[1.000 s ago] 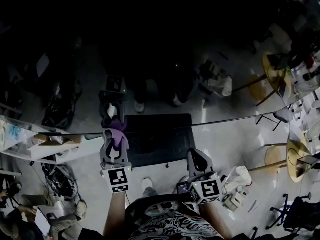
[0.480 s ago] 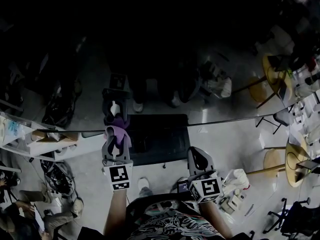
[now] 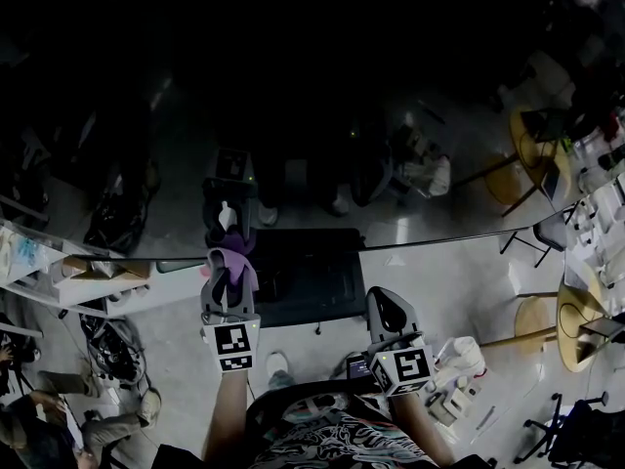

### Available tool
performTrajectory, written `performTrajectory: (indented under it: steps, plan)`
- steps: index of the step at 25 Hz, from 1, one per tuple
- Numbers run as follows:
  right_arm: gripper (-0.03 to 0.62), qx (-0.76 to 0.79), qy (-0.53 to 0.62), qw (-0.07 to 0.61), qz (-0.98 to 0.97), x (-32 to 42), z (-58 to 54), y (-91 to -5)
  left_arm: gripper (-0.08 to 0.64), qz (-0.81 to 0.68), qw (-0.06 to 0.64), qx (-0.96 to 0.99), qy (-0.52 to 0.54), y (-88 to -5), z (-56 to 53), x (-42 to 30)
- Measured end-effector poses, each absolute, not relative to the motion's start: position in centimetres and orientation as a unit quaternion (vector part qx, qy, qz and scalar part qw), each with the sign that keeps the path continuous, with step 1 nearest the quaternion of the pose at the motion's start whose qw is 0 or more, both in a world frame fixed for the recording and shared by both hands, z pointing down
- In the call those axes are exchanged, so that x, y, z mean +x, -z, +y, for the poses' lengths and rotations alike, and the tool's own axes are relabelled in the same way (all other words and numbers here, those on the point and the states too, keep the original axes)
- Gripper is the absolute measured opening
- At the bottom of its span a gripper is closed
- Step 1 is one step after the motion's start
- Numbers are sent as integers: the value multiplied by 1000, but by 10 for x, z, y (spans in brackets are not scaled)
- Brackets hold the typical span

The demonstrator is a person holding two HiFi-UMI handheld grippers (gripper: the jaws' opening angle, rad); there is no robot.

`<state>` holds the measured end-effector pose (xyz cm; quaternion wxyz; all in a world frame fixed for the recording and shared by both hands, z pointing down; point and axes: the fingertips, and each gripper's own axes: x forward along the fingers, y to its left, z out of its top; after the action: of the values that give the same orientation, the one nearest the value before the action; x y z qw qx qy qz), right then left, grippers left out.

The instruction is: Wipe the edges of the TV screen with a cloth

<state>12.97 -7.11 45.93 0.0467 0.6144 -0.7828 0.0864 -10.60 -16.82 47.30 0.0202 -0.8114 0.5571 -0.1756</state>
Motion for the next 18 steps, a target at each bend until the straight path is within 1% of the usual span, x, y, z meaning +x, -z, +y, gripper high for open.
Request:
performTrajectory:
  steps: [4,10,18]
  plan:
    - [31,609,-87,51,-786,117,-75,-464,101,559,14,-811,173,-479,-172,-117]
    - [30,608,-85,54,-788,133,-74,-464,101,562,10,-810,168,-478,-171,-104]
    - [31,605,-83,58,-790,129,-76,-467,101,558,5,-813,165,-483,-173,-104]
